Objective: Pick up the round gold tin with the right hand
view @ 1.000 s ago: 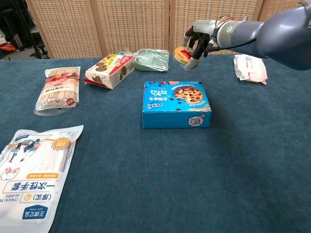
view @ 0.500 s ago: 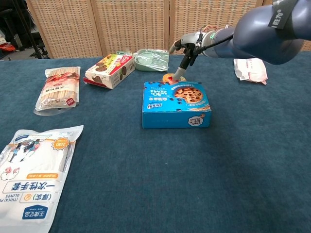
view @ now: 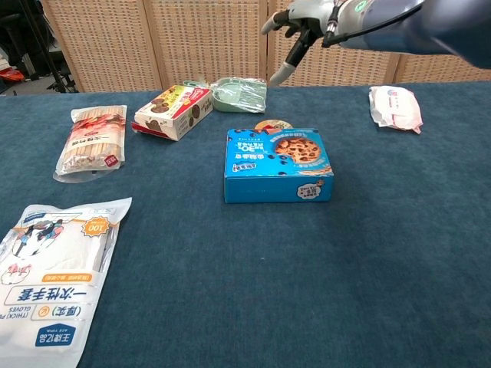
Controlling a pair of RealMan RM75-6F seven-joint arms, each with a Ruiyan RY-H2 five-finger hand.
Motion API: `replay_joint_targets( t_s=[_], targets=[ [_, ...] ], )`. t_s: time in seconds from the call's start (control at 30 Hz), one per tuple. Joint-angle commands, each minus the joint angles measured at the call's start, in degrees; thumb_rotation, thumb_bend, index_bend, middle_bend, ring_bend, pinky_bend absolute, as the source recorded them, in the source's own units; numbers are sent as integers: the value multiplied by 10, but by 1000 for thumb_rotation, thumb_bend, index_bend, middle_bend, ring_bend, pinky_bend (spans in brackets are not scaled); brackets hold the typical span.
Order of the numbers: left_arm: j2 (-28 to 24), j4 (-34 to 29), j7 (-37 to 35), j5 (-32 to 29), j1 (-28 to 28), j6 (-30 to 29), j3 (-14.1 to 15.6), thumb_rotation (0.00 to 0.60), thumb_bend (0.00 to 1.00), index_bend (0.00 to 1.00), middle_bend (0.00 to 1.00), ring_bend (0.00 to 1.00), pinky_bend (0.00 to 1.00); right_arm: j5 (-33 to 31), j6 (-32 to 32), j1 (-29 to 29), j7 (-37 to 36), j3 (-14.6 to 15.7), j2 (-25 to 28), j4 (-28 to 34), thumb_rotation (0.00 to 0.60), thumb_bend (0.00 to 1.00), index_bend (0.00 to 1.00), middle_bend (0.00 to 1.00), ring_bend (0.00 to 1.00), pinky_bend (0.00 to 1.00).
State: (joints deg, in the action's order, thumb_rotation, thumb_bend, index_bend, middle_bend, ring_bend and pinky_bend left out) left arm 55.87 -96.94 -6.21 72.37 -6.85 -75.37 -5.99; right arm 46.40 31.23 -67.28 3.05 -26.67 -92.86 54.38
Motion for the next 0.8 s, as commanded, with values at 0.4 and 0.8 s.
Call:
replay_joint_targets(
  t_s=[0.4,0.8],
  targets=[
    [1,7,-24,75,28,-64,21,600,0,0,0,0,0,340,488,364,-25,178,244,330,589,0,0,0,0,0],
    [5,21,-40,134,38,-102,35,600,0,0,0,0,0,398,600,512,-40,269,267,338,583,0,0,0,0,0]
  ],
)
